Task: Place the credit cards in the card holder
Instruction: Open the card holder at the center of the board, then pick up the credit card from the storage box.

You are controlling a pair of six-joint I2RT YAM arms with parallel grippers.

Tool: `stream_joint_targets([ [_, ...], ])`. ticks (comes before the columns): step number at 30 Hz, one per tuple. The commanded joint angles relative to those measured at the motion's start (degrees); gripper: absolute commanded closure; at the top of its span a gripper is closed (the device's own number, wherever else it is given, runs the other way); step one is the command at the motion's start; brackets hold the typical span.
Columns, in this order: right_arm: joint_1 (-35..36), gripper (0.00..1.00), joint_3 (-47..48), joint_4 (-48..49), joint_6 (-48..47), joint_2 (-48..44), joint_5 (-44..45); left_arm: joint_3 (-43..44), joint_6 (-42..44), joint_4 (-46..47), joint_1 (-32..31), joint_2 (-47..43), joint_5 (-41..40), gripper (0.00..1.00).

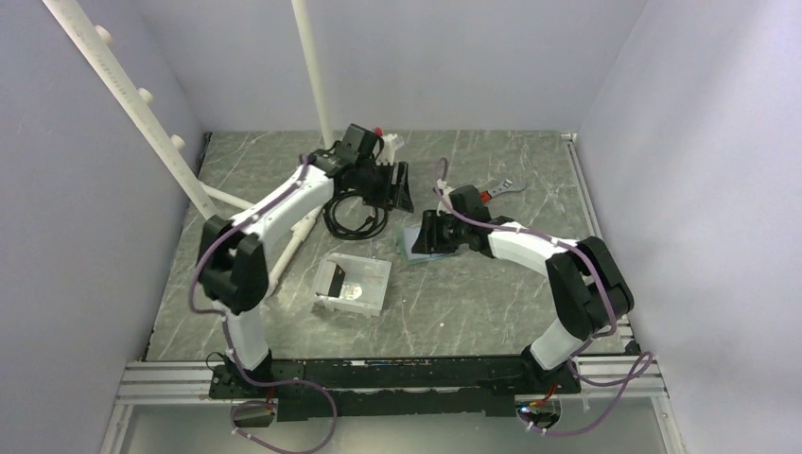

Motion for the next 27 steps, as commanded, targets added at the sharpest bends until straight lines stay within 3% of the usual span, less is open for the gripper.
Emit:
stream_joint_targets([
  [1,4.54,0.57,3.36,4.06,1.94,2.81,3.27,-1.64,2.75,-4.92,0.32,-13.86,-3.27,0.27],
  [9,7.83,0.63,5.88,4.38,1.56,10.68,10.83,-20.92,-4.51,-6.29,0.63,-35.61,3.41,0.13],
  [15,4.99,0.61,4.06,4.39,0.69,11.18,12.64,-30.99,-9.78,-10.2,0.59,-48.67,-3.31,0.1],
  [20,5.25,0.57,3.95,2.09,-1.2,5.48,6.04,-35.89,-11.89,-12.03,0.5,-49.81,-5.21,0.09],
  [25,7.13,0.49,3.75,-2.76,-2.36,-3.29,7.71,-34.17,-10.3,-17.68,-0.3,-45.84,-17.85,0.15],
  [27,7.51,0.47,3.04,-3.18,-2.54,-5.38,7.66,-33.11,-9.54,-19.54,-2.64,-43.24,-24.71,0.08],
])
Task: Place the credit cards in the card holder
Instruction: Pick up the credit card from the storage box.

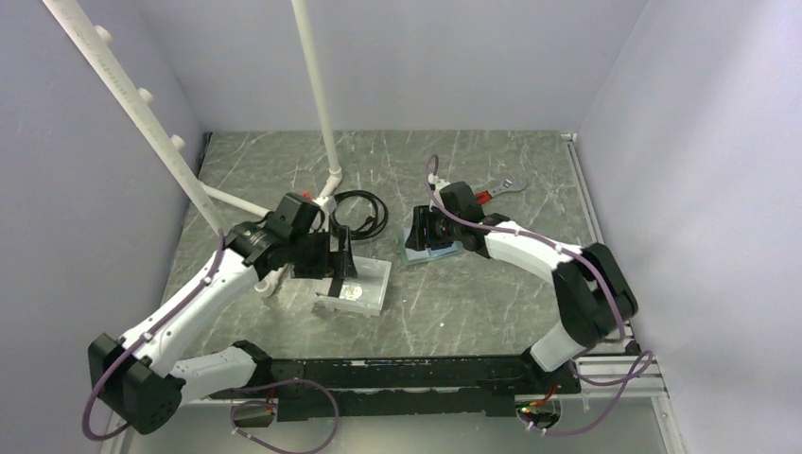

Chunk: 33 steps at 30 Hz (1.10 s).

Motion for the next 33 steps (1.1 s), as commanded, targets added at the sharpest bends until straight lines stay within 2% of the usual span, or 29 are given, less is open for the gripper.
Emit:
stream_joint_targets([
  [1,1.1,0.46,-1.01,-1.26,-1.94,-7.05,-0.23,3.45,0.47,-5.92,-4.06,5.08,-17.32,0.04],
  [4,1.1,0.46,-2.45,-0.52,-1.82,-8.18,-0.38,5.44,0.16,-8.79,-6.74,10.99,-24.66,0.02],
  [11,1.1,0.46,-3.99,1.39,-2.13,-9.09,-2.13,7.56,0.77,-9.61,-7.83,21.65,-32.14,0.08],
  [19,1.1,0.46,-5.81,2.58,-2.44,-10.17,-3.16,6.9,2.06,-6.6,-7.94,27.28,-32.98,0.14],
  [33,1.09,0.46,-6.27,4.23,-1.38,-9.05,-4.86,5.84,1.91,-5.23,-7.93,30.21,-35.54,0.24],
])
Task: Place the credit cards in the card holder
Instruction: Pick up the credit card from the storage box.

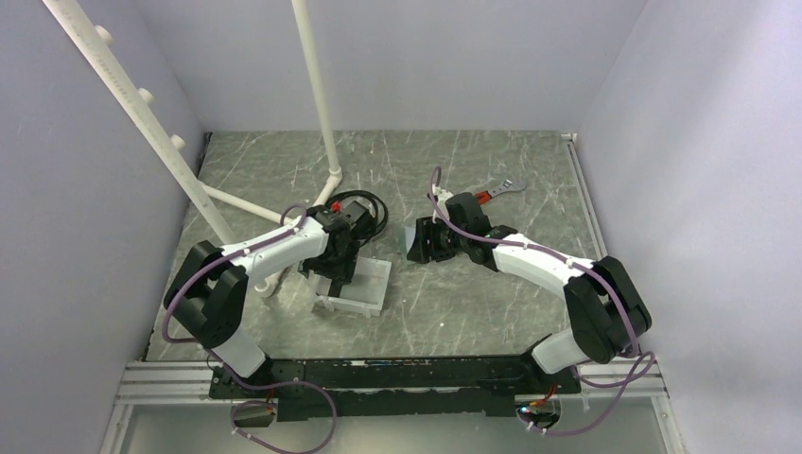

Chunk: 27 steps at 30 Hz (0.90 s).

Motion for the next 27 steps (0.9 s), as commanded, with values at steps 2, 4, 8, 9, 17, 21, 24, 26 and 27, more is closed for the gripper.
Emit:
stream_joint_targets([
  [2,-0.1,0.46,0.11,3.28,0.15,-0.77,-1.64,0.7,0.2,-0.18,-0.25,-0.02,-3.27,0.27],
  [4,-0.15,0.46,0.19,3.02,0.15,-0.77,-1.42,0.84,0.24,-0.75,-0.29,-0.33,-3.82,0.3],
  [8,-0.17,0.46,0.29,3.07,0.28,-0.81,-1.54,0.78,0.2,-1.41,-0.28,-1.38,-4.08,0.36],
  [9,-0.14,0.46,0.28,3.08,0.32,-0.75,-1.56,0.9,0.2,-1.58,-0.24,-1.5,-4.19,0.37],
  [17,-0.1,0.46,0.24,3.16,0.67,-0.53,-1.82,1.91,0.29,-2.78,-0.28,-2.82,-4.3,0.45],
  [21,-0.17,0.46,0.11,3.23,0.77,-0.43,-1.86,2.44,0.36,-3.24,-0.22,-3.64,-3.92,0.51],
  [24,-0.12,0.46,0.17,3.34,0.85,-0.24,-1.96,2.82,0.44,-3.66,-0.29,-3.74,-3.77,0.55],
  [26,-0.12,0.46,0.28,3.26,0.93,-0.17,-2.0,2.87,0.54,-3.74,-0.27,-3.81,-3.64,0.55],
  [27,-0.1,0.46,0.28,3.23,0.88,-0.24,-1.97,2.84,0.59,-3.69,-0.28,-3.83,-3.54,0.57],
])
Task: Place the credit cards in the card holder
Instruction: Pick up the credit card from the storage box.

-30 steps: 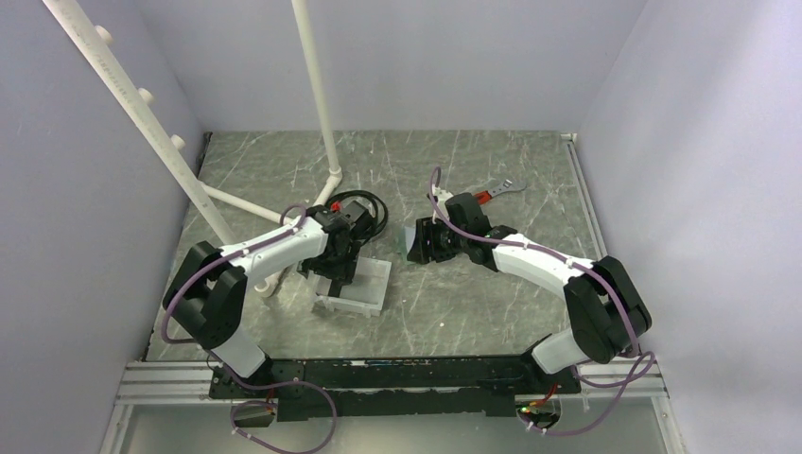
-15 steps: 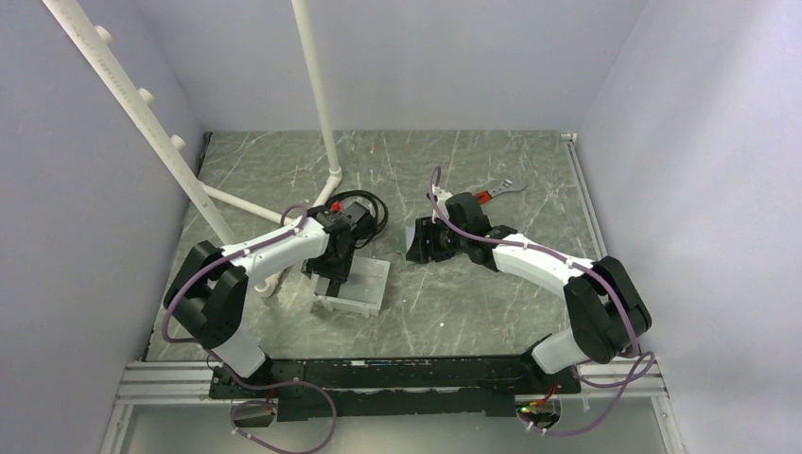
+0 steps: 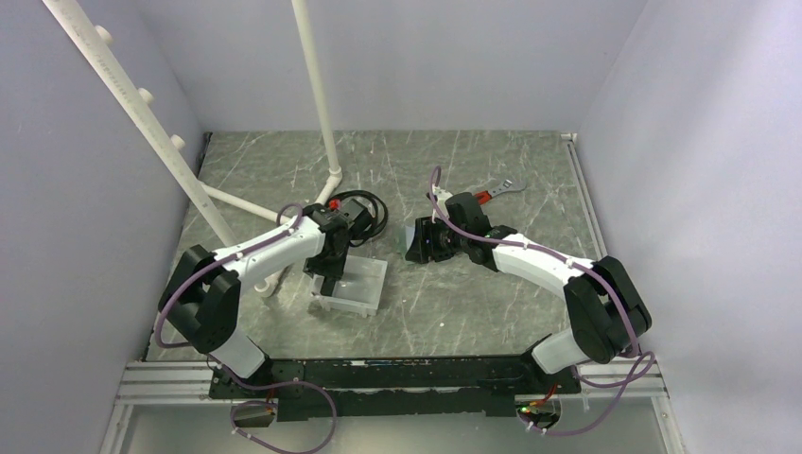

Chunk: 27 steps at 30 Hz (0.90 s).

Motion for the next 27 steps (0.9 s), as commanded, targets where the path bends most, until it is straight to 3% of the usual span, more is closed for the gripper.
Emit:
stream_joint_targets([
  [1,-0.18,0.46,0.28,2.54,0.29,-0.3,-0.51,1.84,0.64,-1.41,-0.13,-2.04,-1.67,0.58],
  [20,-0.11,0.46,0.24,2.36,0.33,-0.16,-0.29,1.33,1.33,-0.32,-0.15,-1.58,0.81,0.75],
  [22,-0.13,0.46,0.15,2.4,0.34,-0.14,-0.29,1.38,1.34,-0.27,-0.14,-1.43,1.06,0.73],
  [27,-0.11,0.46,0.02,2.45,0.27,0.22,-0.42,1.48,1.07,0.03,-0.22,-2.3,1.8,0.53],
])
